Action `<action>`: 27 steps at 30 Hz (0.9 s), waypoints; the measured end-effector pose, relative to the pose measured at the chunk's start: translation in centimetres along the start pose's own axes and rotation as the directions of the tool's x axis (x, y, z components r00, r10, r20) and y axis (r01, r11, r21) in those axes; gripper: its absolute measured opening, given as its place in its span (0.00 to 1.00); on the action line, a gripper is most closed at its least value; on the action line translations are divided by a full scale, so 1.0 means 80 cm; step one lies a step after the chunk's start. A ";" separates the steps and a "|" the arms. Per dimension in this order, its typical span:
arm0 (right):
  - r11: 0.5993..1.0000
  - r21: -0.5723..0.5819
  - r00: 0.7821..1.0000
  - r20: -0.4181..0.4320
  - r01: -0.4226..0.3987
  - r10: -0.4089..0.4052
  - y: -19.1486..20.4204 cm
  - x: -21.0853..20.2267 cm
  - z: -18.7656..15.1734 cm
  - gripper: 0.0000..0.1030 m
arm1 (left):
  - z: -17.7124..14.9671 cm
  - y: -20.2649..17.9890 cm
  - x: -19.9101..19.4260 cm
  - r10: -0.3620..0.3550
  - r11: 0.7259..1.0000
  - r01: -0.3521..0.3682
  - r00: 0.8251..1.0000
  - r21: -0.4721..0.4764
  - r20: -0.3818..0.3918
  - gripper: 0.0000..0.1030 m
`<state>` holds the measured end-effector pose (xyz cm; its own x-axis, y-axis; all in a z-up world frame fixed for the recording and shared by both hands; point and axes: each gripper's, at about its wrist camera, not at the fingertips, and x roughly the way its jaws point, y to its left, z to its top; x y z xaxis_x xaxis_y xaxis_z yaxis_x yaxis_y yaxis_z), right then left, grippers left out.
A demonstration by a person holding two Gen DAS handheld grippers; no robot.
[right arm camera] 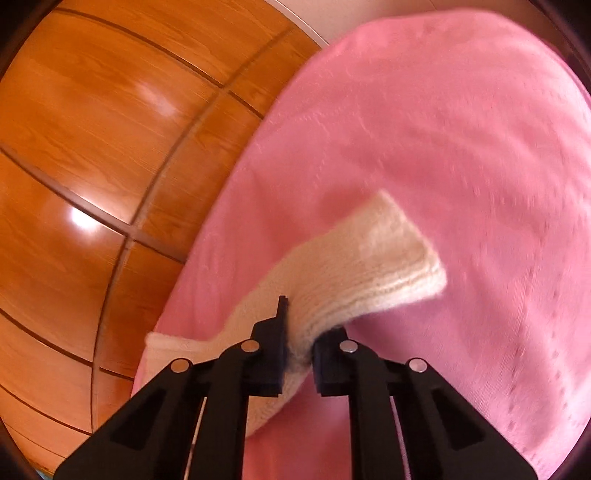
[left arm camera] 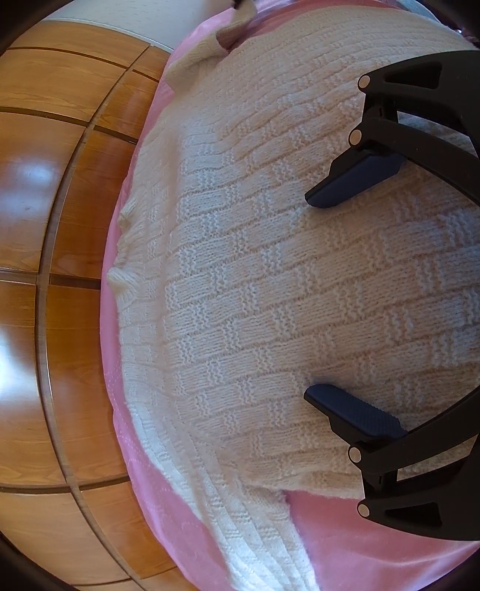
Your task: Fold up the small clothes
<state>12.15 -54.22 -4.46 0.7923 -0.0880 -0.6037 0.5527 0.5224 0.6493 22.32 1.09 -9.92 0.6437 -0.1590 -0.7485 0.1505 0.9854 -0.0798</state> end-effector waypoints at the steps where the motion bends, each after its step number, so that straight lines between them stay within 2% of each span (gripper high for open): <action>1: 0.999 -0.048 1.000 0.021 -0.012 0.013 0.018 -0.009 0.002 0.09 | 0.000 0.000 0.000 -0.002 1.000 0.002 1.000 -0.002 0.000 0.93; 7: 0.957 -0.261 0.988 0.049 -0.129 0.146 0.133 -0.038 -0.015 0.09 | 0.000 0.001 -0.001 -0.014 1.000 0.014 1.000 -0.012 0.002 0.94; 12: 0.888 -0.377 0.962 -0.031 -0.263 0.271 0.225 -0.035 -0.059 0.09 | 0.000 0.002 -0.002 -0.020 1.000 0.020 1.000 -0.016 0.004 0.94; 15: 0.833 -0.423 0.934 -0.137 -0.357 0.331 0.279 -0.016 -0.101 0.09 | -0.001 0.003 -0.004 -0.025 0.999 0.025 1.000 -0.021 0.006 0.94; 17: 0.775 -0.454 0.898 -0.236 -0.439 0.370 0.310 -0.001 -0.142 0.09 | -0.001 0.003 -0.004 -0.028 0.999 0.028 1.000 -0.025 0.007 0.94; 20: 0.703 -0.477 0.845 -0.379 -0.528 0.378 0.333 0.026 -0.198 0.17 | -0.001 0.004 -0.005 -0.034 0.999 0.034 0.999 -0.031 0.008 0.94; 21: 0.684 -0.492 0.833 -0.428 -0.540 0.350 0.337 0.040 -0.223 0.26 | -0.002 0.004 -0.006 -0.035 0.999 0.036 0.999 -0.032 0.009 0.94; 22: 0.676 -0.502 0.830 -0.451 -0.540 0.327 0.336 0.047 -0.238 0.42 | -0.002 0.004 -0.006 -0.036 0.999 0.037 0.999 -0.033 0.009 0.94; 23: 0.669 -0.510 0.825 -0.479 -0.540 0.300 0.332 0.057 -0.256 0.53 | -0.002 0.004 -0.007 -0.038 0.999 0.038 0.999 -0.034 0.009 0.94; 24: 0.667 -0.510 0.819 -0.497 -0.544 0.288 0.329 0.063 -0.266 0.68 | -0.002 0.005 -0.007 -0.040 0.999 0.040 0.999 -0.036 0.009 0.94; 25: 0.670 -0.513 0.820 -0.504 -0.537 0.271 0.319 0.069 -0.277 0.74 | -0.002 0.005 -0.008 -0.040 0.999 0.040 0.999 -0.037 0.009 0.94; 27: 0.683 -0.533 0.846 -0.468 -0.500 0.254 0.301 0.069 -0.284 0.78 | -0.003 0.004 -0.008 -0.039 0.999 0.039 0.999 -0.036 0.008 0.94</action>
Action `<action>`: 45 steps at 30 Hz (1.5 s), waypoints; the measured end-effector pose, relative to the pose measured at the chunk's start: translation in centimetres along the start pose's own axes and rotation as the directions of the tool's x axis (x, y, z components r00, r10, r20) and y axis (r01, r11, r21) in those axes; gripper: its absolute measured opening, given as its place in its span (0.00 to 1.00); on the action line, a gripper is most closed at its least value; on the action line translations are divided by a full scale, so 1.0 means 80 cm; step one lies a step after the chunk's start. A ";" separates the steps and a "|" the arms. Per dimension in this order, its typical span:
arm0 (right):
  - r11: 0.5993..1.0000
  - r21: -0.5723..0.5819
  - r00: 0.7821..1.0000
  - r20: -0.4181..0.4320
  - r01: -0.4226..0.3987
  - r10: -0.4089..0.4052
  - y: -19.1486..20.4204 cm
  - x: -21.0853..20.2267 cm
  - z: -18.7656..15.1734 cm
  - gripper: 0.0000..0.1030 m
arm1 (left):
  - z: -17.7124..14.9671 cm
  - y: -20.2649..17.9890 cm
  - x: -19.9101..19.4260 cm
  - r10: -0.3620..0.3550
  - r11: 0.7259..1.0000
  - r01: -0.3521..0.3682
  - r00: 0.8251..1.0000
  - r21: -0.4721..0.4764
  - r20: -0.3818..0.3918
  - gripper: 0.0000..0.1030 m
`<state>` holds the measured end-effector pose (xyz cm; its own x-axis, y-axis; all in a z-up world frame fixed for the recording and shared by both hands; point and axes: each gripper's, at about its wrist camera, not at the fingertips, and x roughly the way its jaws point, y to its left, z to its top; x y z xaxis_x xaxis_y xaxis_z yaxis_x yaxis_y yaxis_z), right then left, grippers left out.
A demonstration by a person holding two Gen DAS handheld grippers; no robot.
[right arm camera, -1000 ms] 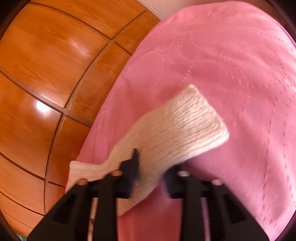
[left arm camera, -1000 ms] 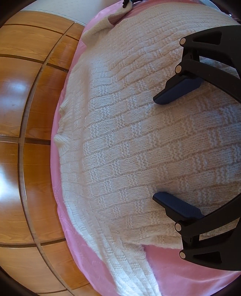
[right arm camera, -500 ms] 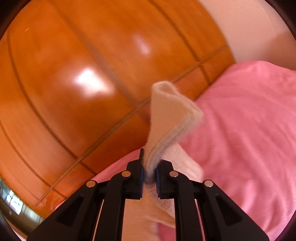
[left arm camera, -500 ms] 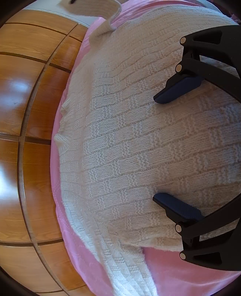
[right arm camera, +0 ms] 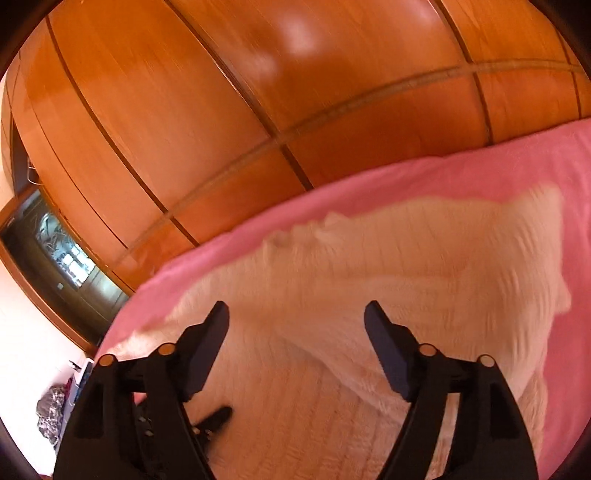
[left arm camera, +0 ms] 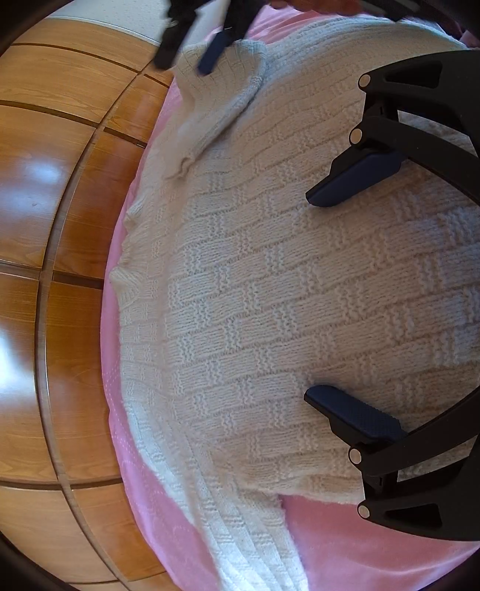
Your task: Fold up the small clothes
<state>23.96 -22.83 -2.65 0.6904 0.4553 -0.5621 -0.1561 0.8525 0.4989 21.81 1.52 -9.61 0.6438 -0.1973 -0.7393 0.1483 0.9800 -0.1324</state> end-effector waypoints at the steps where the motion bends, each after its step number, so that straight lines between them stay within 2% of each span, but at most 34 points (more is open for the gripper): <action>1: 0.999 0.005 0.998 0.041 0.045 -0.046 -0.011 -0.009 -0.008 0.87 | 0.000 -0.001 0.000 0.001 1.000 -0.001 1.000 0.001 0.000 0.94; 2: 0.997 0.006 0.994 0.074 0.083 -0.083 -0.009 -0.016 -0.021 0.92 | 0.000 -0.001 0.000 0.003 1.000 -0.003 1.000 0.001 -0.001 0.94; 3: 0.985 0.007 0.976 0.133 0.173 -0.172 -0.018 -0.028 -0.027 0.97 | 0.001 -0.002 0.000 0.002 1.000 -0.002 1.000 0.000 -0.004 0.94; 5: 0.949 -0.002 0.933 0.181 0.316 -0.310 -0.032 -0.043 -0.033 0.97 | 0.004 -0.004 -0.001 0.015 1.000 -0.015 1.000 0.002 -0.019 0.94; 6: 0.909 0.003 0.892 0.190 0.417 -0.410 -0.039 -0.044 -0.034 0.98 | 0.010 -0.009 -0.004 0.023 1.000 -0.022 0.999 0.010 -0.032 0.93; 7: 0.838 0.036 0.822 0.175 0.545 -0.542 -0.047 -0.047 -0.034 0.98 | 0.017 -0.015 -0.010 -0.002 1.000 0.002 0.999 0.012 -0.032 0.93; 8: 0.784 0.086 0.771 0.143 0.614 -0.620 -0.057 -0.051 -0.036 0.98 | 0.023 -0.018 -0.015 -0.037 0.999 0.037 0.999 0.009 -0.022 0.93; 9: 0.752 0.144 0.744 0.113 0.644 -0.659 -0.068 -0.050 -0.035 0.98 | 0.034 -0.025 -0.025 -0.082 0.997 0.082 0.997 -0.002 0.006 0.93; 10: 0.732 0.205 0.733 0.088 0.650 -0.675 -0.081 -0.052 -0.037 0.98 | 0.044 -0.031 -0.031 -0.109 0.994 0.109 0.994 -0.012 0.028 0.93; 12: 0.723 0.257 0.734 0.069 0.641 -0.676 -0.094 -0.053 -0.042 0.98 | 0.070 -0.046 -0.035 -0.166 0.985 0.168 0.985 -0.046 0.056 0.93; 14: 0.745 0.286 0.762 0.069 0.603 -0.644 -0.102 -0.053 -0.046 0.98 | 0.090 -0.069 -0.025 -0.203 0.979 0.204 0.978 -0.022 0.045 0.90; 16: 0.762 0.310 0.785 0.073 0.568 -0.615 -0.112 -0.062 -0.053 0.98 | 0.107 -0.098 0.003 -0.209 0.978 0.209 0.978 0.022 0.015 0.82; 17: 0.774 0.325 0.796 0.095 0.543 -0.598 -0.116 -0.067 -0.059 0.98 | 0.112 -0.108 0.018 -0.201 0.979 0.201 0.979 0.028 -0.006 0.74; 19: 0.794 0.351 0.812 0.135 0.497 -0.568 -0.117 -0.077 -0.070 0.98 | 0.118 -0.130 0.061 -0.203 0.978 0.206 0.974 0.019 -0.096 0.65; 20: 0.796 0.360 0.816 0.137 0.487 -0.562 -0.120 -0.086 -0.073 0.98 | 0.120 -0.135 0.075 -0.199 0.980 0.201 0.973 -0.002 -0.112 0.43; 21: 0.797 0.366 0.820 0.134 0.481 -0.556 -0.123 -0.086 -0.072 0.98 | 0.120 -0.141 0.085 -0.212 0.977 0.210 0.971 -0.030 -0.108 0.27; 22: 0.797 0.371 0.824 0.127 0.477 -0.552 -0.124 -0.085 -0.070 0.98 | 0.120 -0.145 0.087 -0.229 0.973 0.227 0.968 -0.034 -0.104 0.23; 24: 0.799 0.373 0.827 0.126 0.472 -0.547 -0.124 -0.086 -0.065 0.98 | 0.121 -0.152 0.079 -0.255 0.967 0.254 0.965 -0.034 -0.065 0.07; 27: 0.802 0.377 0.830 0.133 0.463 -0.541 -0.125 -0.088 -0.064 0.98 | 0.131 -0.139 0.053 -0.307 0.950 0.308 0.951 -0.059 0.021 0.07; 29: 0.804 0.379 0.832 0.135 0.457 -0.537 -0.130 -0.087 -0.066 0.98 | 0.136 -0.120 0.035 -0.316 0.942 0.323 0.945 -0.095 0.079 0.06; 32: 0.809 0.383 0.837 0.143 0.445 -0.528 -0.131 -0.089 -0.068 0.98 | 0.140 -0.084 0.020 -0.279 0.940 0.300 0.950 -0.164 0.139 0.06; 36: 0.799 0.377 0.831 0.119 0.468 -0.543 -0.131 -0.084 -0.064 0.98 | 0.125 -0.036 0.020 -0.231 0.928 0.263 0.962 -0.265 0.146 0.06; 38: 0.780 0.356 0.816 0.074 0.515 -0.573 -0.128 -0.077 -0.058 0.98 | 0.116 -0.020 0.025 -0.220 0.921 0.250 0.967 -0.298 0.131 0.06; 39: 0.764 0.322 0.801 0.030 0.558 -0.598 -0.125 -0.069 -0.052 0.98 | 0.110 -0.011 0.026 -0.211 0.921 0.240 0.969 -0.306 0.127 0.06; 42: 0.713 0.120 0.722 -0.087 0.691 -0.686 -0.116 -0.030 -0.029 0.98 | 0.095 -0.001 0.024 -0.203 0.925 0.233 0.971 -0.302 0.128 0.06; 43: 0.709 0.078 0.713 -0.083 0.701 -0.696 -0.114 -0.023 -0.020 0.98 | 0.092 -0.001 0.024 -0.201 0.925 0.232 0.971 -0.301 0.131 0.06; 45: 0.715 0.059 0.717 -0.095 0.697 -0.691 -0.122 -0.013 -0.008 0.98 | 0.087 0.002 0.025 -0.201 0.921 0.234 0.970 -0.310 0.134 0.06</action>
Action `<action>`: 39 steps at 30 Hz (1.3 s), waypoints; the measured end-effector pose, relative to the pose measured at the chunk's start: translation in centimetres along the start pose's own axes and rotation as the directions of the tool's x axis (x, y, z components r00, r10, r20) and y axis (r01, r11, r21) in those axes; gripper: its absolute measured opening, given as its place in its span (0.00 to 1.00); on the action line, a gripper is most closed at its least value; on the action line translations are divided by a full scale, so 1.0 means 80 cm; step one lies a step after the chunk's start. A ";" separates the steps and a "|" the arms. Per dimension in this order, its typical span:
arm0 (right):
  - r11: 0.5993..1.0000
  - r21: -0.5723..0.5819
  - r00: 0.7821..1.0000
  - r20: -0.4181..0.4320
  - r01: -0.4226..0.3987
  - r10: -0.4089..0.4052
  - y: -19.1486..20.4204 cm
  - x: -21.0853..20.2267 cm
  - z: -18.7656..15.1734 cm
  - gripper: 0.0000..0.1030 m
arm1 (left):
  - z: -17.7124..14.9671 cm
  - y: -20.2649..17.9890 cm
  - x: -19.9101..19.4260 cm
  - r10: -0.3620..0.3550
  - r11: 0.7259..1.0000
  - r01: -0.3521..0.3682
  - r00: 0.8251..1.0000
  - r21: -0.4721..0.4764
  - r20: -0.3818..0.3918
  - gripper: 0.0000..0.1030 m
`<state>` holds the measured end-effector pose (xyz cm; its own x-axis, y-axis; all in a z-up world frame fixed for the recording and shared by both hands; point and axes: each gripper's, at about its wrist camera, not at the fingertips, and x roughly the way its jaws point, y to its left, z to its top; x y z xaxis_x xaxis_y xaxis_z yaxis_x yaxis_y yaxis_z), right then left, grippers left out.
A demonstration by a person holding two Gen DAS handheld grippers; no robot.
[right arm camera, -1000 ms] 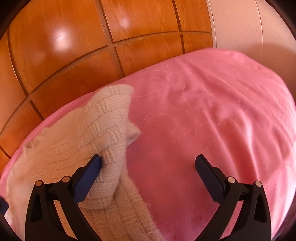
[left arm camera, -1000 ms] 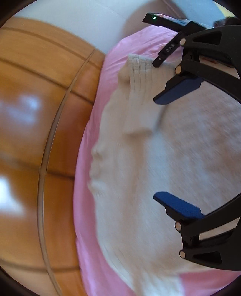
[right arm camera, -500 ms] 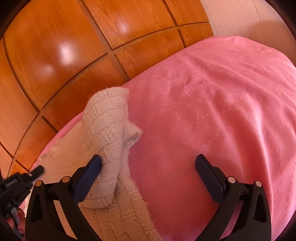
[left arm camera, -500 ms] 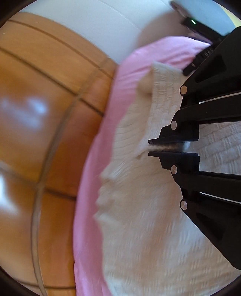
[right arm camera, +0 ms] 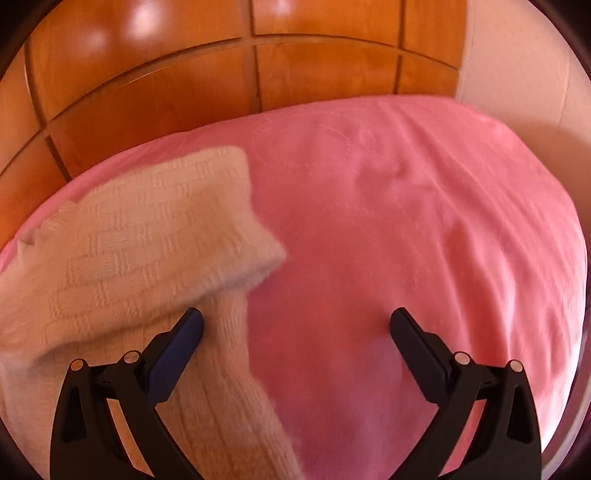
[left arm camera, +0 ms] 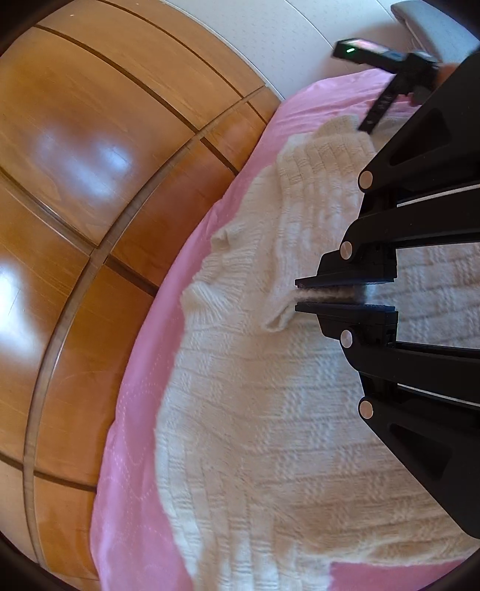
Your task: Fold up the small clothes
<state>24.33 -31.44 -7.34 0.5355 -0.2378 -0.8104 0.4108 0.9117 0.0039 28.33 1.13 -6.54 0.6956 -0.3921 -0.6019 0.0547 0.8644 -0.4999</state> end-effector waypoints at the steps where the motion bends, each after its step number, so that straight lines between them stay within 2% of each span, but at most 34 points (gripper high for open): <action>1: 1.000 0.004 1.000 -0.018 -0.006 0.006 -0.001 0.010 0.009 0.98 | -0.001 0.005 -0.002 0.002 1.000 -0.002 1.000 -0.010 0.002 0.06; 5: 0.997 0.083 1.000 0.027 -0.004 0.002 -0.017 0.025 0.020 0.98 | -0.011 0.018 -0.003 0.002 0.999 -0.002 1.000 -0.043 0.001 0.06; 7: 0.982 0.182 0.994 0.082 0.052 -0.068 -0.035 0.019 0.015 0.98 | -0.015 0.022 -0.001 -0.003 0.999 0.003 1.000 -0.048 -0.002 0.06; 9: 0.963 0.266 0.990 0.115 0.048 -0.081 -0.054 0.015 0.008 0.98 | -0.019 0.022 -0.004 -0.017 0.999 0.017 1.000 -0.045 0.000 0.06; 11: 0.958 0.287 0.992 0.115 0.013 -0.048 -0.061 0.018 0.004 0.98 | -0.018 0.022 -0.003 -0.018 0.999 0.019 1.000 -0.042 0.008 0.06; 15: 0.947 0.314 0.975 0.183 0.060 -0.122 -0.063 0.001 -0.002 0.98 | -0.020 0.023 -0.004 -0.008 0.999 0.009 1.000 -0.034 0.019 0.06; 16: 0.947 0.311 0.975 0.176 0.073 -0.133 -0.061 0.003 -0.002 0.98 | -0.020 0.022 -0.001 -0.005 0.999 0.005 1.000 -0.031 0.011 0.05; 18: 0.947 0.307 0.986 0.103 0.094 -0.131 -0.061 0.019 0.001 0.98 | -0.013 0.018 -0.005 -0.005 1.000 0.006 1.000 -0.023 0.018 0.05; 19: 0.946 0.310 0.992 0.049 0.094 -0.115 -0.062 0.033 0.003 0.98 | -0.007 0.014 -0.011 -0.020 1.000 0.020 0.999 -0.013 0.041 0.05; 20: 0.946 0.313 0.994 0.031 0.087 -0.102 -0.064 0.038 0.003 0.98 | -0.001 0.009 -0.021 -0.034 0.999 0.034 0.997 0.000 0.071 0.05; 22: 0.950 0.306 0.995 0.055 0.066 -0.086 -0.064 0.033 0.002 0.98 | 0.014 -0.001 -0.038 -0.057 0.998 0.055 0.990 0.021 0.127 0.05; 23: 0.953 0.297 0.995 0.064 0.060 -0.082 -0.062 0.032 0.002 0.98 | 0.016 -0.002 -0.038 -0.052 0.998 0.050 0.990 0.023 0.127 0.05; 26: 0.955 0.286 0.994 0.052 0.075 -0.093 -0.059 0.034 -0.001 0.98 | 0.007 -0.001 -0.012 0.035 0.996 -0.040 0.997 0.079 0.067 0.05; 27: 0.955 0.285 0.994 0.051 0.077 -0.095 -0.059 0.036 0.000 0.98 | -0.004 0.007 0.005 0.077 0.993 -0.078 0.997 0.088 0.014 0.05; 29: 0.956 0.283 0.994 0.045 0.083 -0.099 -0.058 0.037 0.000 0.98 | -0.017 0.029 0.028 0.063 0.998 -0.061 0.995 0.026 -0.083 0.05; 30: 0.956 0.281 0.994 0.041 0.086 -0.102 -0.060 0.039 0.000 0.98 | -0.015 0.039 0.027 0.026 0.999 -0.028 0.996 -0.023 -0.083 0.05; 32: 0.956 0.277 0.993 0.035 0.095 -0.109 -0.058 0.039 0.001 0.98 | -0.015 0.043 0.027 0.011 0.999 -0.014 0.996 -0.037 -0.088 0.06; 37: 0.959 0.256 0.991 0.017 0.123 -0.132 -0.051 0.043 0.005 0.98 | -0.021 0.056 0.012 -0.034 0.996 0.030 0.998 -0.084 -0.048 0.17; 39: 0.959 0.259 0.992 0.021 0.113 -0.123 -0.053 0.041 0.003 0.98 | -0.026 0.056 -0.002 -0.015 0.997 0.013 0.999 -0.076 -0.028 0.34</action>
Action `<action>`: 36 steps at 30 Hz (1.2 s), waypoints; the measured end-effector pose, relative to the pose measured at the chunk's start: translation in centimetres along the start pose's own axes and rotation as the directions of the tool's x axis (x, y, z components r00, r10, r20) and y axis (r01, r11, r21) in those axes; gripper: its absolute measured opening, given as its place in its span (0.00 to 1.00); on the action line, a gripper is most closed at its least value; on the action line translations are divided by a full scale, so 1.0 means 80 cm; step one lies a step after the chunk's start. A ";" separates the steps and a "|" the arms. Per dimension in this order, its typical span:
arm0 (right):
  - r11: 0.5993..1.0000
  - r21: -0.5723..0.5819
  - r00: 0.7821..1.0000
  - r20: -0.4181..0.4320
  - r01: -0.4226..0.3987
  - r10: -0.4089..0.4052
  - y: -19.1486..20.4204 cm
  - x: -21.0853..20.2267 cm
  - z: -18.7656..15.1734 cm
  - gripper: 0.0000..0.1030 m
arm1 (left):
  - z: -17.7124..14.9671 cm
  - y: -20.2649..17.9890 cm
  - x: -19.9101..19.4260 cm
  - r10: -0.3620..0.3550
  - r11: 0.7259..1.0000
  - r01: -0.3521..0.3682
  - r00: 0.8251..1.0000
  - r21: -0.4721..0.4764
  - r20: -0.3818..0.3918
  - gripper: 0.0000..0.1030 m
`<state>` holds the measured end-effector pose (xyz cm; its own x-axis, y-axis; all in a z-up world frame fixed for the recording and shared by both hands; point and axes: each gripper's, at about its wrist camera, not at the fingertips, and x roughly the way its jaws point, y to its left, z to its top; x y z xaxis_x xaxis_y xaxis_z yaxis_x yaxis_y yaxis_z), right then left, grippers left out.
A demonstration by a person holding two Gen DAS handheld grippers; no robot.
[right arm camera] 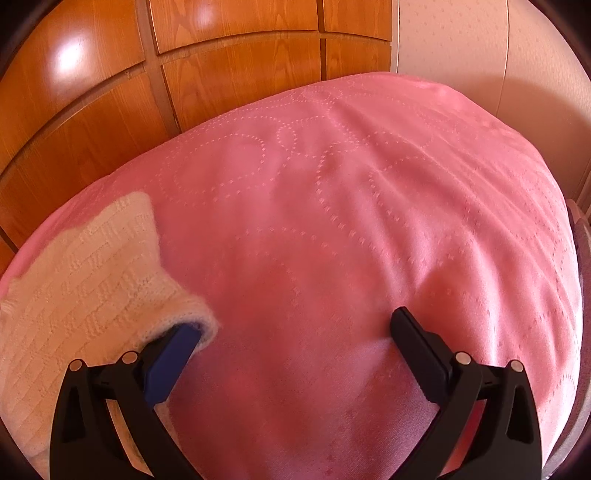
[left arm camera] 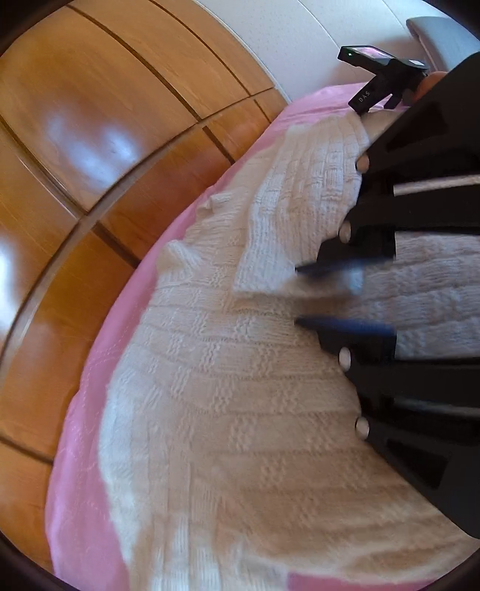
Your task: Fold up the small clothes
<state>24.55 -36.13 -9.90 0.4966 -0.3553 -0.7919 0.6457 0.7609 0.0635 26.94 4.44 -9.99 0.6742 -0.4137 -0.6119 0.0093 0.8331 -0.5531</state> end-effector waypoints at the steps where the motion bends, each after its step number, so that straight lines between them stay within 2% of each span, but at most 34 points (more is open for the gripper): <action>1: 1.000 -0.008 1.000 0.000 0.004 -0.004 0.001 0.000 -0.001 0.98 | -0.003 -0.003 -0.006 0.014 1.000 -0.014 1.000 0.014 0.004 0.41; 3: 1.000 -0.016 1.000 -0.001 0.009 -0.009 0.002 0.000 -0.002 0.98 | -0.016 -0.013 -0.023 0.041 0.997 -0.043 0.999 0.063 0.028 0.62; 5: 1.000 -0.022 1.000 -0.003 0.016 -0.016 0.004 0.000 -0.002 0.98 | -0.027 -0.019 -0.033 0.087 0.991 -0.092 0.995 0.095 0.049 0.74; 8: 0.999 -0.039 0.999 -0.012 0.031 -0.032 0.009 0.002 -0.001 0.98 | -0.040 -0.015 -0.042 0.106 0.989 -0.111 0.993 0.100 0.049 0.76; 11: 0.998 -0.061 0.999 -0.035 0.025 -0.027 0.010 0.001 0.002 0.98 | -0.041 -0.007 -0.044 0.087 0.993 -0.091 0.995 0.082 0.045 0.76; 14: 0.987 -0.155 0.998 -0.039 0.051 -0.058 0.018 -0.012 -0.002 0.98 | -0.042 -0.012 -0.036 0.095 0.990 -0.098 0.995 0.105 0.032 0.83; 16: 0.975 -0.209 0.997 -0.005 0.075 -0.077 0.025 -0.027 -0.015 0.98 | -0.041 -0.018 -0.031 0.103 0.987 -0.105 0.994 0.124 0.024 0.86; 19: 0.963 -0.263 0.998 0.034 0.061 -0.054 0.032 -0.043 -0.036 0.98 | -0.040 -0.019 -0.032 0.092 0.987 -0.095 0.995 0.126 0.025 0.87; 23: 0.944 -0.316 0.991 0.114 0.098 -0.064 0.042 -0.057 -0.061 0.98 | -0.034 -0.007 -0.056 0.080 0.995 -0.083 0.995 0.060 0.060 0.87; 26: 0.937 -0.330 0.983 0.177 0.113 -0.056 0.044 -0.067 -0.070 0.98 | -0.031 0.016 -0.093 0.106 0.994 -0.105 0.985 -0.014 0.139 0.87; 29: 0.934 -0.337 0.972 0.230 0.122 -0.044 0.046 -0.078 -0.077 0.98 | -0.020 0.059 -0.133 0.179 0.980 -0.155 0.961 -0.125 0.210 0.87; 32: 0.920 -0.373 0.964 0.263 0.125 -0.024 0.055 -0.084 -0.081 0.98 | -0.007 0.116 -0.176 0.292 0.940 -0.220 0.915 -0.262 0.278 0.87; 34: 0.906 -0.403 0.963 0.269 0.128 -0.017 0.064 -0.085 -0.083 0.98 | -0.002 0.161 -0.207 0.376 0.892 -0.253 0.875 -0.374 0.305 0.87; 35: 0.903 -0.410 0.964 0.267 0.130 -0.017 0.066 -0.084 -0.083 0.98 | 0.000 0.188 -0.222 0.419 0.859 -0.266 0.856 -0.437 0.302 0.87; 36: 0.903 -0.410 0.965 0.263 0.129 -0.018 0.067 -0.084 -0.083 0.98 | 0.000 0.203 -0.230 0.439 0.839 -0.267 0.848 -0.474 0.298 0.86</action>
<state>20.82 -26.07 -8.30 0.6201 -0.4993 -0.6051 0.4090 0.8640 -0.2938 14.68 25.64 -7.70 0.7956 0.1238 -0.5930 -0.5227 0.6352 -0.5686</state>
